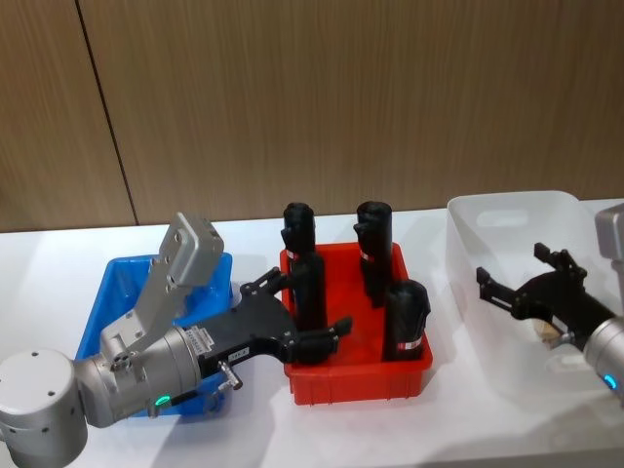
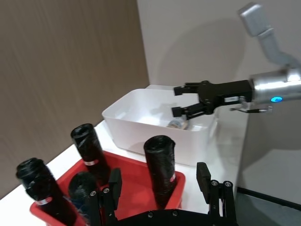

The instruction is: Pick the cotton swabs from the blue box and place them into the white box.

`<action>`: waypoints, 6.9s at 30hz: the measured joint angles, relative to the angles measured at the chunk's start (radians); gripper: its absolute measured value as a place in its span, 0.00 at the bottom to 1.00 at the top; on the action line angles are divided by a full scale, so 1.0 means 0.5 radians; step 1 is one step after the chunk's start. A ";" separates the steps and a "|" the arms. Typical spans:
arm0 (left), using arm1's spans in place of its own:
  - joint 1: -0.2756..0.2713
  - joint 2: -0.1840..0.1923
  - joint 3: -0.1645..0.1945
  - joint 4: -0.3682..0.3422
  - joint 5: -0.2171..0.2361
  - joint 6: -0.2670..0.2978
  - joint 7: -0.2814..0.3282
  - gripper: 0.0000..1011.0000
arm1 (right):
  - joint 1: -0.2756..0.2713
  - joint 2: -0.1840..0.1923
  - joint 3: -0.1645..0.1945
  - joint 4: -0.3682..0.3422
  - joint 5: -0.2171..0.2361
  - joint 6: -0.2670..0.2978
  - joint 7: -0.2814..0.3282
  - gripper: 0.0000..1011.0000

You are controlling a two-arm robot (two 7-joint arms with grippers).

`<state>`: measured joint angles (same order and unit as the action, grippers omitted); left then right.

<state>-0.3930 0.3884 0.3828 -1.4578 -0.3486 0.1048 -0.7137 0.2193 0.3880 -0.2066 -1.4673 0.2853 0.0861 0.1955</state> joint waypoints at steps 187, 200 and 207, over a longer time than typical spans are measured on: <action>0.312 -0.013 0.143 -0.337 0.296 -0.182 1.406 0.99 | 0.178 -0.204 -0.006 -0.291 -0.074 0.198 0.170 0.35; 0.312 -0.013 0.143 -0.337 0.296 -0.182 1.406 0.99 | 0.304 -0.176 0.072 -0.169 -0.136 0.183 0.002 0.35; 0.312 -0.013 0.143 -0.337 0.296 -0.182 1.406 0.99 | 0.387 -0.187 0.088 0.016 -0.170 0.147 -0.044 0.35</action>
<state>-0.2372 0.3821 0.4542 -1.6262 -0.2004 0.0138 -0.0109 0.4126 0.2947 -0.1628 -1.4595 0.2003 0.1596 0.1734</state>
